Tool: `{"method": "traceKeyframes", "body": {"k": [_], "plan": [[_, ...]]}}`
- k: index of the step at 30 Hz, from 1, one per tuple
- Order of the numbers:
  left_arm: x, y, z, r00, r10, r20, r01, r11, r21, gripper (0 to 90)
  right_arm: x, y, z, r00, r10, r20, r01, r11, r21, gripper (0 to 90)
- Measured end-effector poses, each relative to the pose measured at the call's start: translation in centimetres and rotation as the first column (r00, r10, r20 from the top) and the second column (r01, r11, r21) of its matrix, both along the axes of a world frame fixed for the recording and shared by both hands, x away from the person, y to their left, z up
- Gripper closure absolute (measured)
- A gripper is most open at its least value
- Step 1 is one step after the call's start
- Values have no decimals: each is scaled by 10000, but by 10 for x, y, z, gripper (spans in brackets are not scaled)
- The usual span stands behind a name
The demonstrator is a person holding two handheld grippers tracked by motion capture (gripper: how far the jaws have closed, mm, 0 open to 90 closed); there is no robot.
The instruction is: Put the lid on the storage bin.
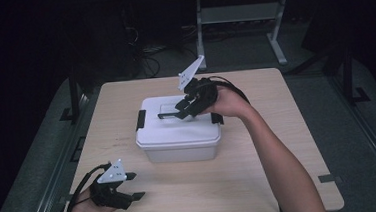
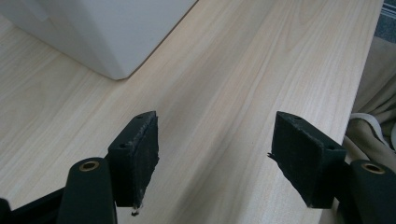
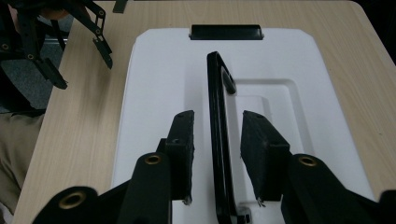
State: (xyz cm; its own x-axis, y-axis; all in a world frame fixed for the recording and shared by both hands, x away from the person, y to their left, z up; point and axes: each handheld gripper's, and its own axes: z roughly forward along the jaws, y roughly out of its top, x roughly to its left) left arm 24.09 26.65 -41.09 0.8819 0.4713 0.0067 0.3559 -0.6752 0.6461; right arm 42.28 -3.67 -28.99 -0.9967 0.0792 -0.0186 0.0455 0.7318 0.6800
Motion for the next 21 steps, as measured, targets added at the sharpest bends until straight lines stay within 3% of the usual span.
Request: {"method": "traceKeyframes", "body": {"k": [21], "plan": [[1,-2,-2,9999,-114,-106,114,9999,-22,312,-15,-46,3,9971,-755,72,755,9971,65,586]]}}
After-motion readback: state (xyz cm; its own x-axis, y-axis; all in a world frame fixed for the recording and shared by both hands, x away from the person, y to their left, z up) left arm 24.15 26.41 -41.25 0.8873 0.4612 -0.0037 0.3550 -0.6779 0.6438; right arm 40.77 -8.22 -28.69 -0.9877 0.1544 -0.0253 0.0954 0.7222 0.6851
